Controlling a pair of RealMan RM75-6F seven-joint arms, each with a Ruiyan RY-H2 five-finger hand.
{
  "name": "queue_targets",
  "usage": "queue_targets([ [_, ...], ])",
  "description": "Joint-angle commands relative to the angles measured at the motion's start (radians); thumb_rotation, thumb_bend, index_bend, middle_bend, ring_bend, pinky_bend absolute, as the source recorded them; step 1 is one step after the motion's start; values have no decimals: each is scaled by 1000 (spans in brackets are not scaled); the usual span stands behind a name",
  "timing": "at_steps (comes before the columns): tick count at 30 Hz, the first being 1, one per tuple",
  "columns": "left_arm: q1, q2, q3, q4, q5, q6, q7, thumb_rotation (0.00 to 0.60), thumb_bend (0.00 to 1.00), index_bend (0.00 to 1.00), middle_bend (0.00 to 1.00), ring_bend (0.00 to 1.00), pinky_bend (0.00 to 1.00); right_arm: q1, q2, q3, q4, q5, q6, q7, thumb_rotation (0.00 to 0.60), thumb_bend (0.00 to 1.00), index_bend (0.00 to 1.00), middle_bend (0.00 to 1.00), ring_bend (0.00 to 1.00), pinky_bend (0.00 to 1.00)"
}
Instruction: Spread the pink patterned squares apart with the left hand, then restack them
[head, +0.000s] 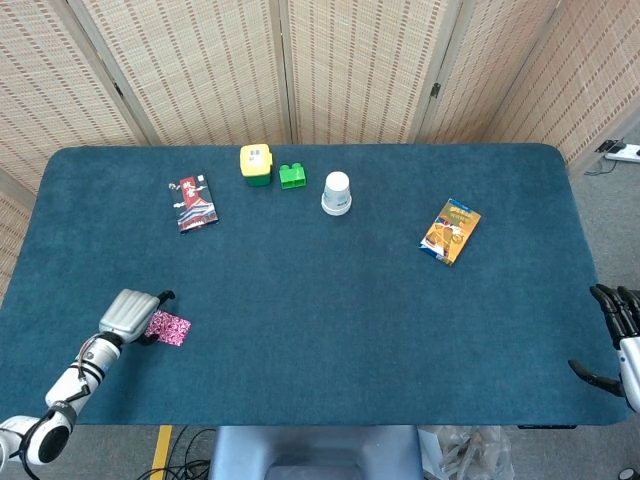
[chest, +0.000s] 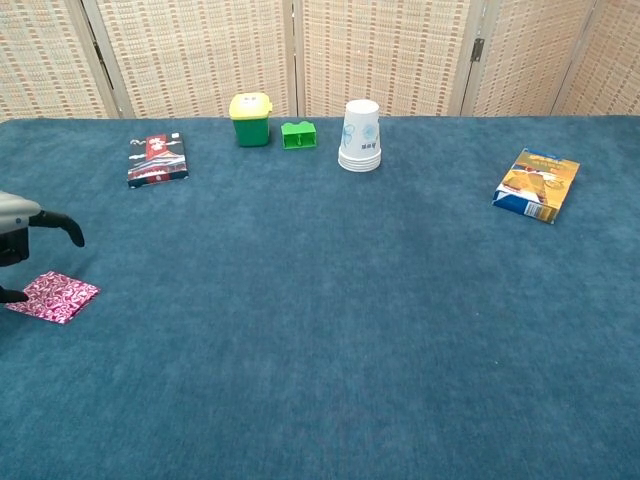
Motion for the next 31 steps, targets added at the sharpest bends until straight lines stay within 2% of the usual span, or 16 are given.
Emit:
queue_targets([
  [1, 27, 19, -34, -22, -7, 71, -51, 600, 250, 234, 957, 841, 1000, 2, 1, -1, -2, 1, -5, 1, 600, 91, 0, 131, 3, 83],
  [5, 73, 32, -66, -38, -6, 184, -86, 600, 250, 250, 873, 755, 987, 9, 7, -6, -6, 2, -26, 2, 600, 91, 0, 139, 3, 83],
  [8, 115, 45, -80, -65, -9, 273, -88, 600, 250, 278, 760, 622, 933, 18, 10, -8, -9, -1, -44, 3, 600, 93, 0, 140, 3, 83],
  [16, 243, 61, -72, -129, 38, 502, -88, 600, 250, 299, 505, 385, 528, 46, 9, -17, -6, -12, -92, 16, 600, 198, 0, 139, 3, 83],
  [22, 316, 67, -45, -172, 93, 607, -82, 600, 250, 291, 428, 333, 385, 49, -8, -24, 5, -6, -107, 29, 600, 207, 0, 140, 3, 83],
  [31, 414, 75, -12, -244, 159, 740, -15, 600, 250, 289, 421, 331, 367, 44, -23, -19, 17, -1, -85, 25, 600, 207, 0, 139, 4, 83],
])
